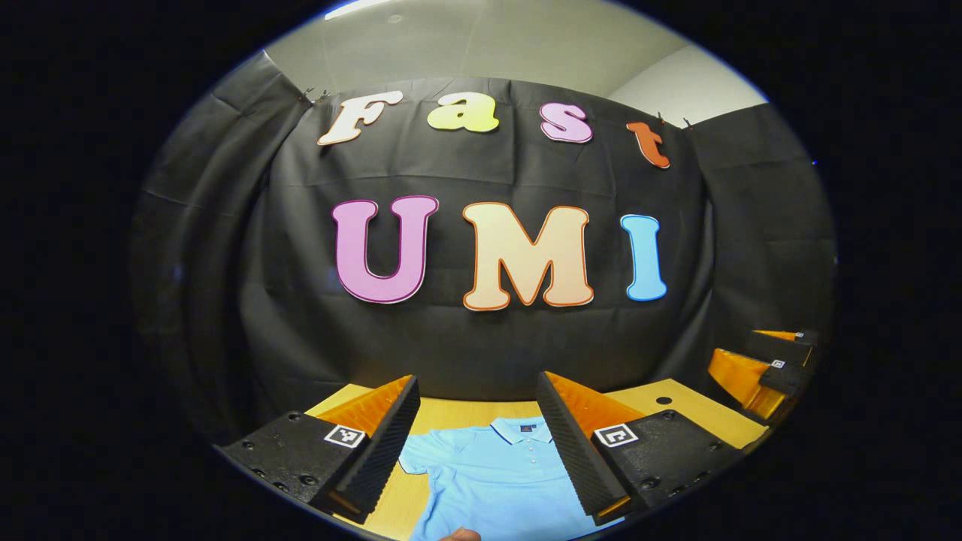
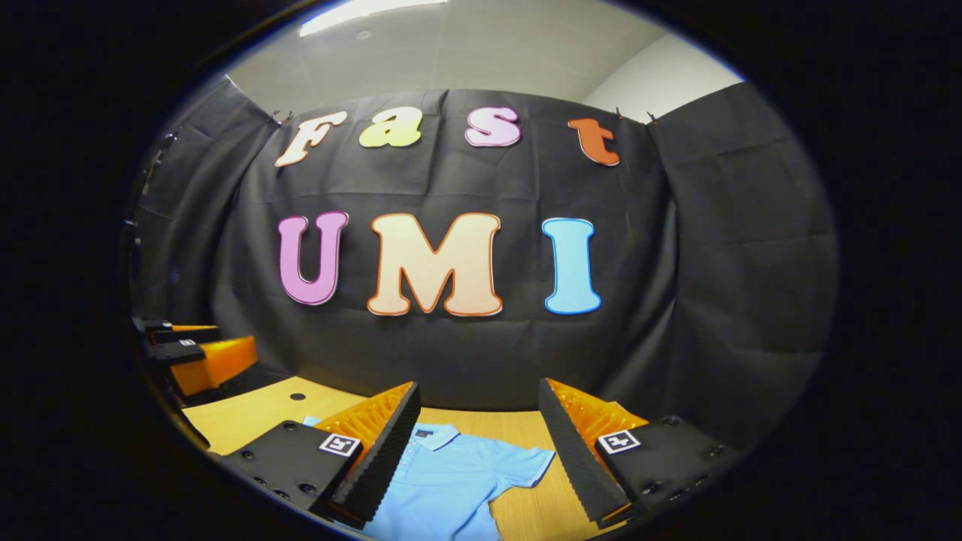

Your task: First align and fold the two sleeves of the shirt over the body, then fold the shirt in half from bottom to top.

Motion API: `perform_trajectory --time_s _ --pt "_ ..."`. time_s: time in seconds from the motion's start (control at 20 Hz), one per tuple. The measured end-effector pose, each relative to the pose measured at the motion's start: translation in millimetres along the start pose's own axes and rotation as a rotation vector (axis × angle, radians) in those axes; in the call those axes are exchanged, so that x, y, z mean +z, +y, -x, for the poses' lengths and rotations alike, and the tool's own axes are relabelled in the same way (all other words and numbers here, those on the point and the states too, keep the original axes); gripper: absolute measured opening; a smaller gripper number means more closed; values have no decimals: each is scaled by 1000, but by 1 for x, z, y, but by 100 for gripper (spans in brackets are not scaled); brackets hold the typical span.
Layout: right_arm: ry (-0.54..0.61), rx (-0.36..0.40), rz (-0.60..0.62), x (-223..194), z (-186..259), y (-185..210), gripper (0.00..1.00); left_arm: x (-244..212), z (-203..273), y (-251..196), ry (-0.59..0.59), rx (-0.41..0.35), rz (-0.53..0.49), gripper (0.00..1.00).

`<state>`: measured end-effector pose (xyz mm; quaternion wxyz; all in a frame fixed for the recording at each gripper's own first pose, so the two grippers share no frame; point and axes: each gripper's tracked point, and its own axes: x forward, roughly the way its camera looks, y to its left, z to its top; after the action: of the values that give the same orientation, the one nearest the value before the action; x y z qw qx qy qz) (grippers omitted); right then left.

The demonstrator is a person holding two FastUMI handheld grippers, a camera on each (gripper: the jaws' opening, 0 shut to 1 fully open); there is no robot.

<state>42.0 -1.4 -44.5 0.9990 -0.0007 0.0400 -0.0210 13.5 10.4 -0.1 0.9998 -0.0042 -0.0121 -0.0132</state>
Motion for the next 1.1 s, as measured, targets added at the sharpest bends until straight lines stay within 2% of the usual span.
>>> perform_trajectory --time_s 0.45,0.85,1.1 --pt "89 -118 53 -66 -105 -51 98 -5 -13 22 13 12 -33 94" --pt "337 -194 41 -183 -173 -85 99 -22 -36 52 51 49 -58 94" --pt "528 -224 40 -267 -187 -104 100 -31 -44 55 77 54 -55 94"
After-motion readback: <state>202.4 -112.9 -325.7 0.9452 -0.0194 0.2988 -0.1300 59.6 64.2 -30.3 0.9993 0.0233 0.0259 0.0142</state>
